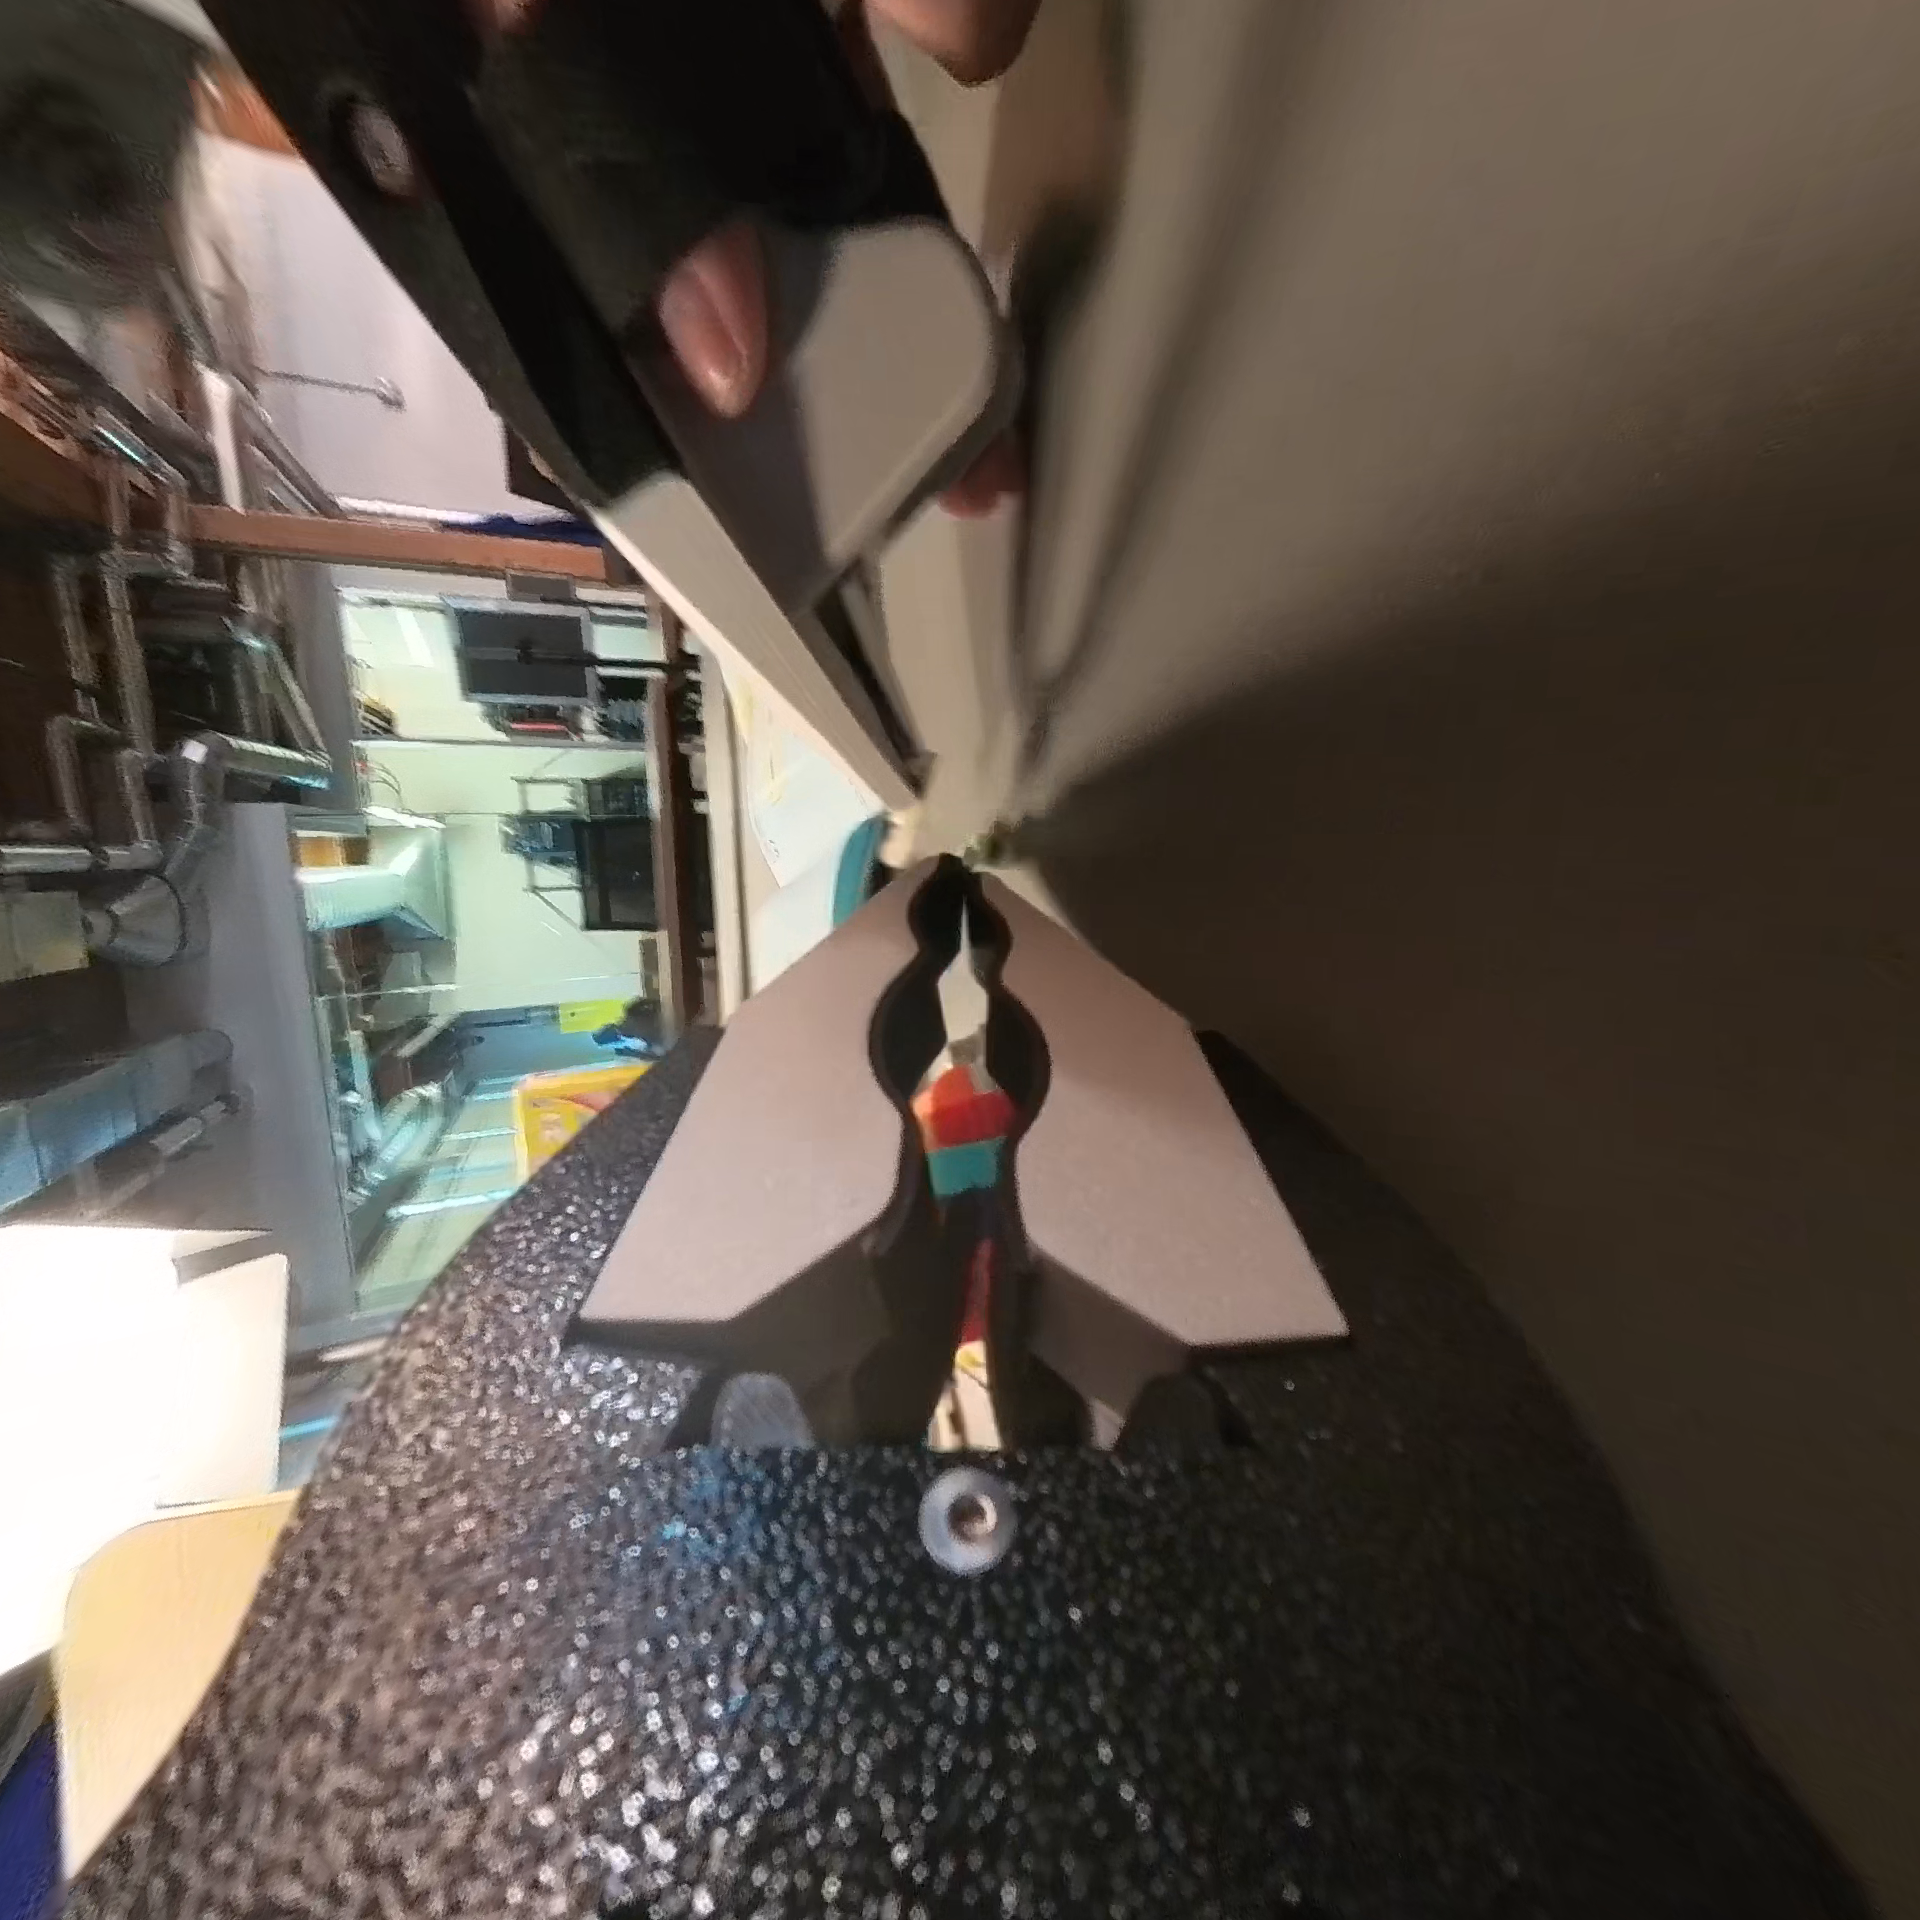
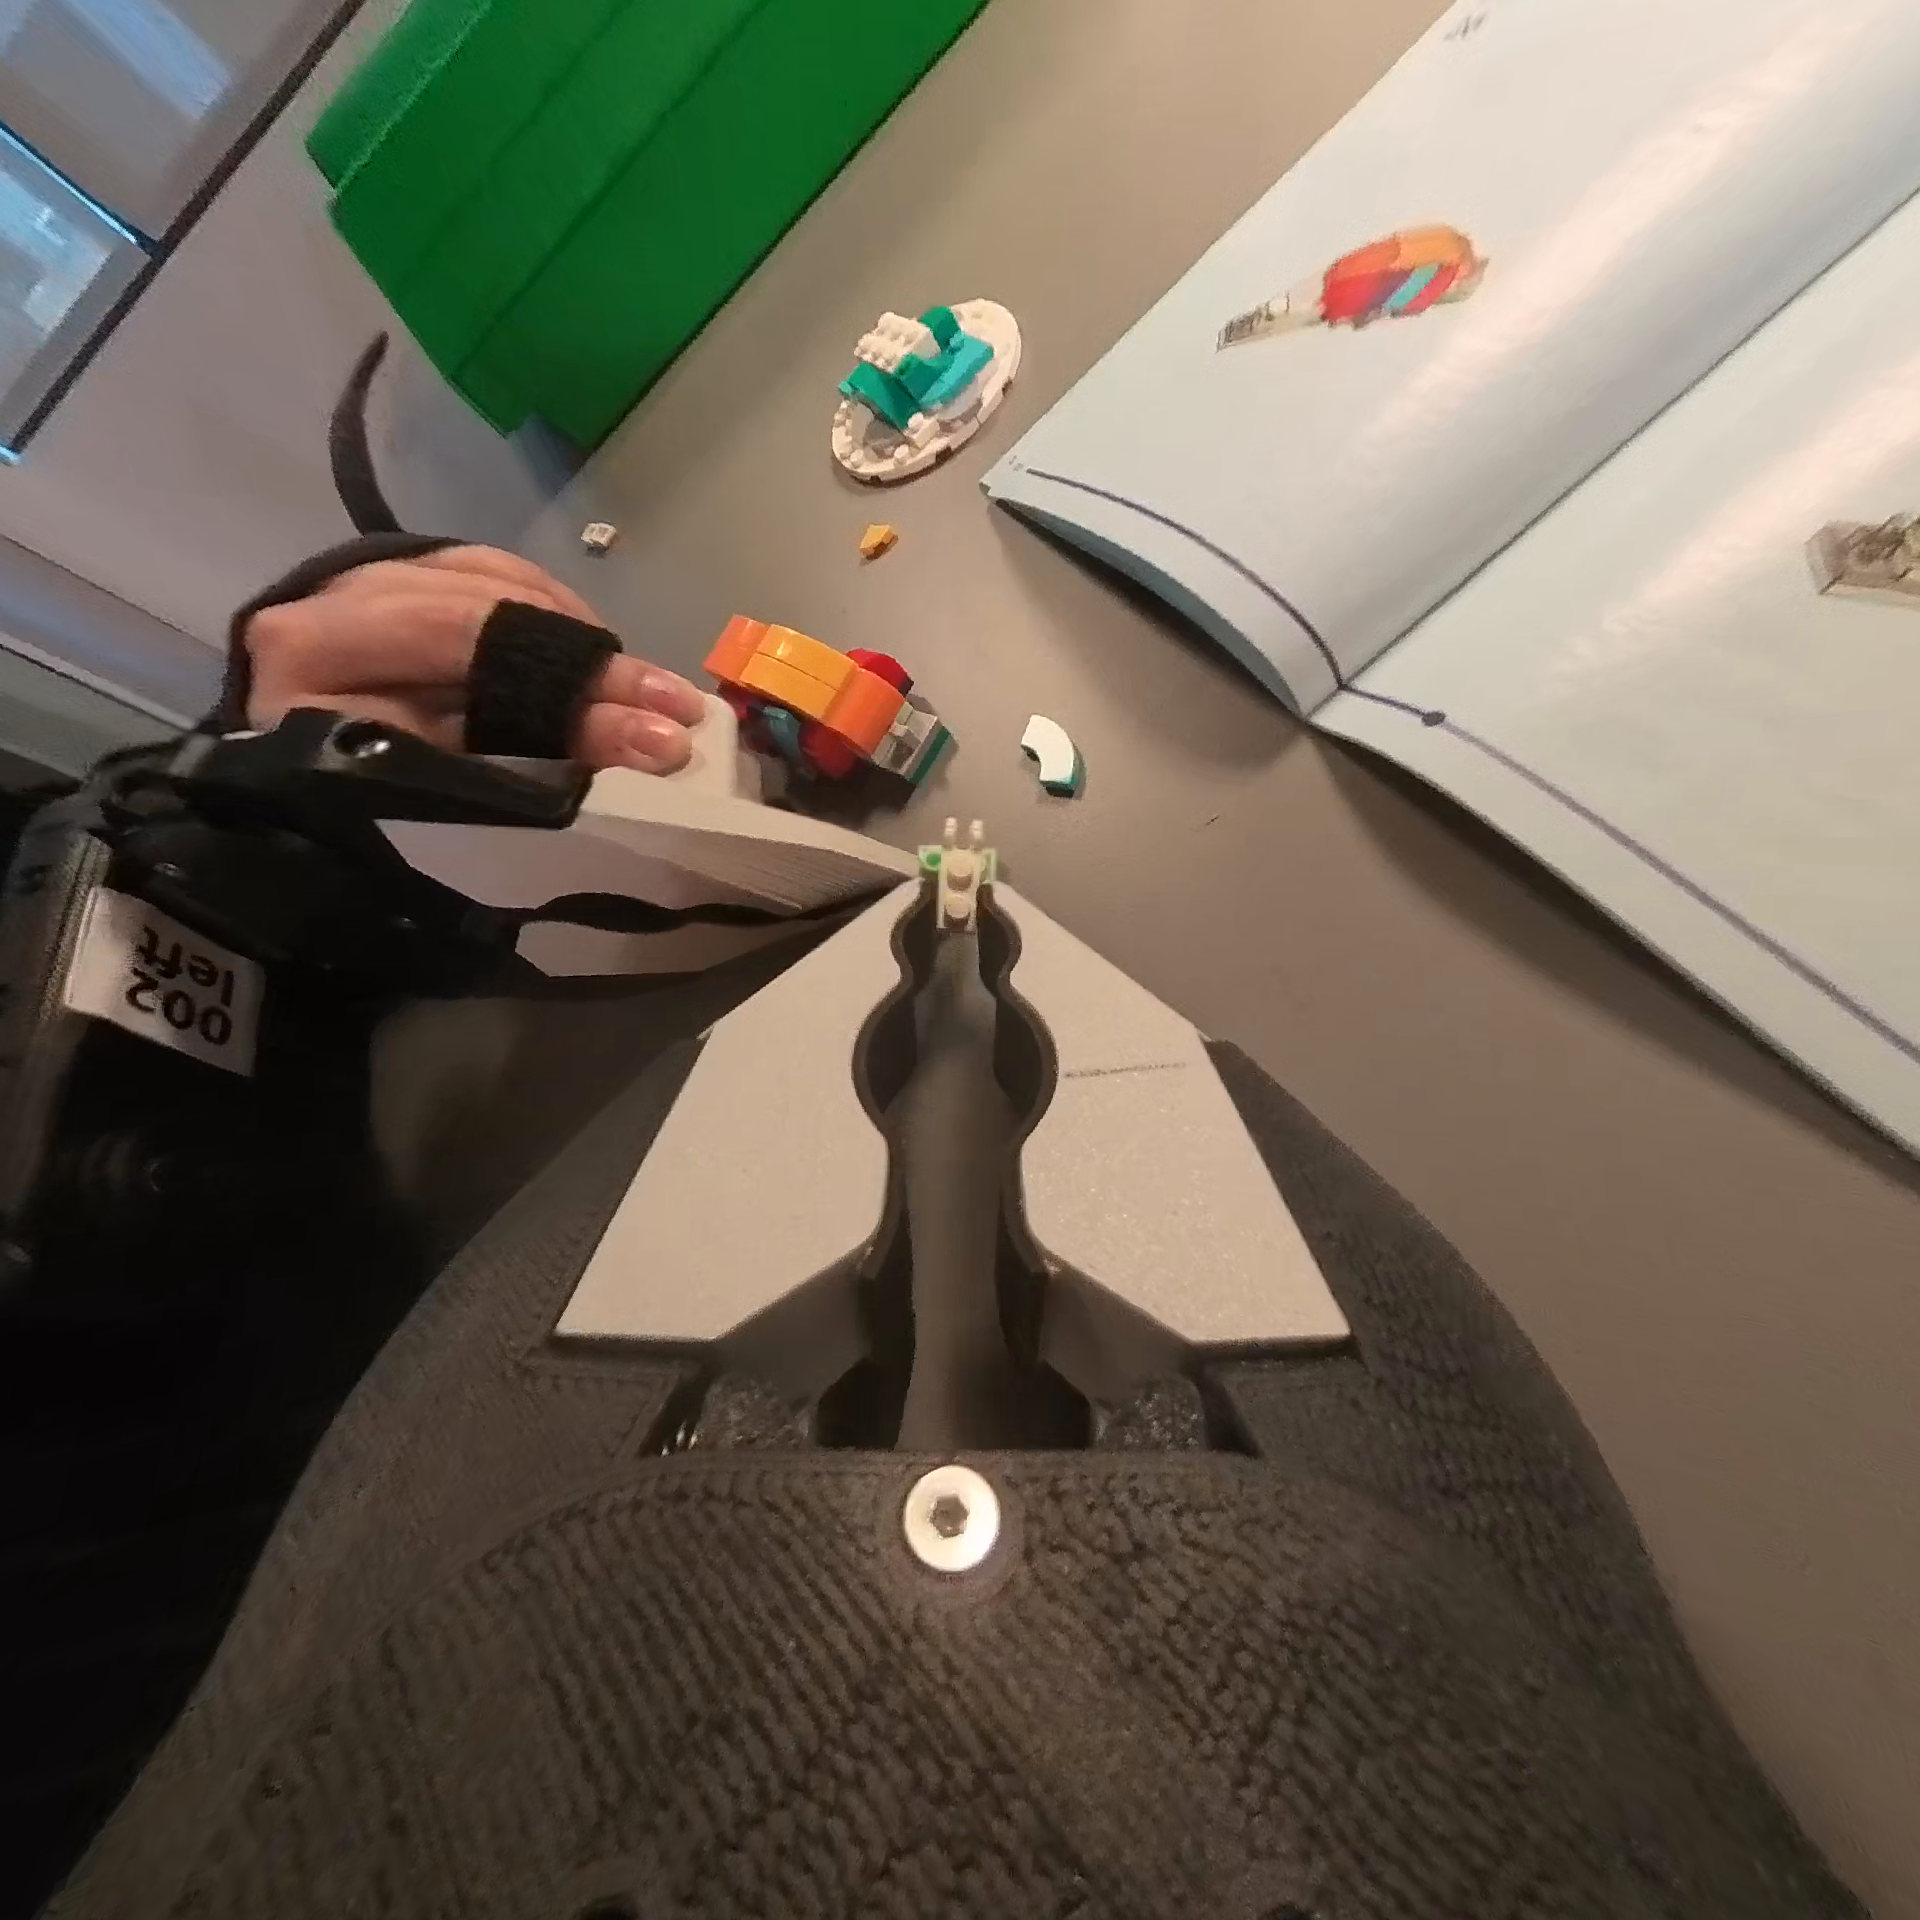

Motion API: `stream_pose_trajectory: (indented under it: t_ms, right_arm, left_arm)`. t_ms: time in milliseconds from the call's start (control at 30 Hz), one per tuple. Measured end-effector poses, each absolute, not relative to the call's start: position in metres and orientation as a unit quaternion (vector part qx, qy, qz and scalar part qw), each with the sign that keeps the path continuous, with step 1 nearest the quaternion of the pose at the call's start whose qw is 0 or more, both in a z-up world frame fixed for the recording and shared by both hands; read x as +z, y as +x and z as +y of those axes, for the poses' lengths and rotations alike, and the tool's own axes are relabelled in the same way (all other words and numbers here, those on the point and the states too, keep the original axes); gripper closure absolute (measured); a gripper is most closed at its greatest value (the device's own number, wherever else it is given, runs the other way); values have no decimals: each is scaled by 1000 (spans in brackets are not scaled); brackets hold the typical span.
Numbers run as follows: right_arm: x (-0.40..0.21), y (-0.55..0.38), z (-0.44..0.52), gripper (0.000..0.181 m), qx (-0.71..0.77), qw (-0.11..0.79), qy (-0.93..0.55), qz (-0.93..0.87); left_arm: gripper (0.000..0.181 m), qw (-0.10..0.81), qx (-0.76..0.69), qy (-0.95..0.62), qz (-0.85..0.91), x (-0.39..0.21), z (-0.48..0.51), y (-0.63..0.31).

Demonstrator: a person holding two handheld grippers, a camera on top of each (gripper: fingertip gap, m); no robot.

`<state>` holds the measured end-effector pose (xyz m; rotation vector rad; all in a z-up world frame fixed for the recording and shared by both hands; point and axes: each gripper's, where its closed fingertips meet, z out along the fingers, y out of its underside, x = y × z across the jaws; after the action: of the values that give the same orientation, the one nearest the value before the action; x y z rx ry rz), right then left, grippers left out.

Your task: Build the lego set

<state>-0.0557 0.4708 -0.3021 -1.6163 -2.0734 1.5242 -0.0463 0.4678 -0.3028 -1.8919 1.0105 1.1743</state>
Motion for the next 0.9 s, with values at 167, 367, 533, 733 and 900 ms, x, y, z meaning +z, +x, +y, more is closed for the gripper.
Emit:
stream_pose_trajectory:
  t_ms: [167, 367, 533, 733, 900]
  right_arm:
    - [-279, -59, 473, 176, 538, 132, -462, -693]
    - [-281, -62, 488, 175, 493, 204, -444, -720]
    - [-280, -62, 486, 175, 491, 217, -434, -724]
    - [-261, -65, 488, 176, 468, 360, -334, -735]
    - [-249, -59, 482, 176, 362, 559, -133, -734]
  left_arm:
    - [181, 336, 435, -754, 360, -305, 465, -52]
    - [181, 339, 427, -762, 349, -305, 462, -55]
    - [178, 381, 389, -784, 298, -297, 461, -53]
    - [172, 490, 256, -817, 167, -271, 458, -50]
    - [162, 591, 76, -802, 41, -241, 458, -45]
